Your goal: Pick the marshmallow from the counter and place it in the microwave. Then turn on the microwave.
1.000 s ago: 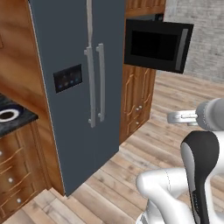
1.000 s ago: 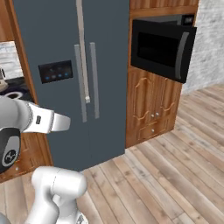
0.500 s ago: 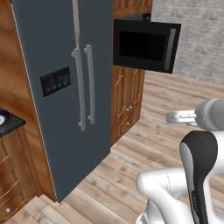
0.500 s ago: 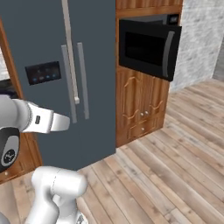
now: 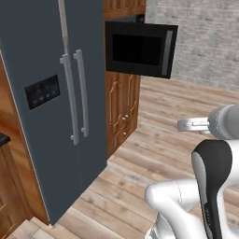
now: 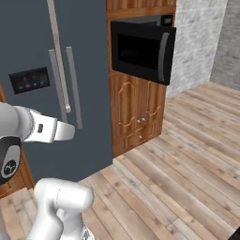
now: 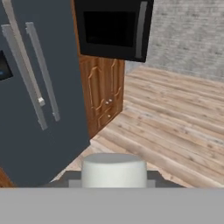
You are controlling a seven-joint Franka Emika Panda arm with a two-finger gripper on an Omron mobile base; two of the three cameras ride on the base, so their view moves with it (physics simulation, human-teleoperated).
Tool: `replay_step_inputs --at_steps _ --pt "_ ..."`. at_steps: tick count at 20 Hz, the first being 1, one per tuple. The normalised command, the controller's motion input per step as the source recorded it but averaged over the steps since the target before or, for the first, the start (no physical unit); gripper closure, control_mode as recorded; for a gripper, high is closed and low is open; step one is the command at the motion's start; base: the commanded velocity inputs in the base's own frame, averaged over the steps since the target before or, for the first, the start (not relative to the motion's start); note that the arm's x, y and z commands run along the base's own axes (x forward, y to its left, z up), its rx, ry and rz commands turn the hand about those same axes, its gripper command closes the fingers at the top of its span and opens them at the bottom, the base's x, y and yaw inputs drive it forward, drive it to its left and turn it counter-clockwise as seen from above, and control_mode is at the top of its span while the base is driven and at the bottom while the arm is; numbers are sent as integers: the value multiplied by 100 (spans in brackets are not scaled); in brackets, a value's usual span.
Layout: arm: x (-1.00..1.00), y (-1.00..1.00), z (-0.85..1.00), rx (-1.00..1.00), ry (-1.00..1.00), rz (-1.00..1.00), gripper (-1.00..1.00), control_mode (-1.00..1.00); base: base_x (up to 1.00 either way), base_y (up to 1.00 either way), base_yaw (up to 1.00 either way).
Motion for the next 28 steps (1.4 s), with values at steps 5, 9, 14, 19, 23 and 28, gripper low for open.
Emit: replay_step_inputs --at_steps 5,9,14,19,23,28 --pt "0 0 0 0 0 0 100 100 -10 -61 -21" --pt "0 0 0 0 0 0 100 100 -4 -64 -21" --pt "0 0 0 0 0 0 100 100 1 -66 -20" --pt "0 0 0 0 0 0 100 100 14 -57 -17" --pt "0 0 0 0 0 0 100 100 24 -49 -13" --pt "0 0 0 0 0 0 100 100 34 -26 -7"
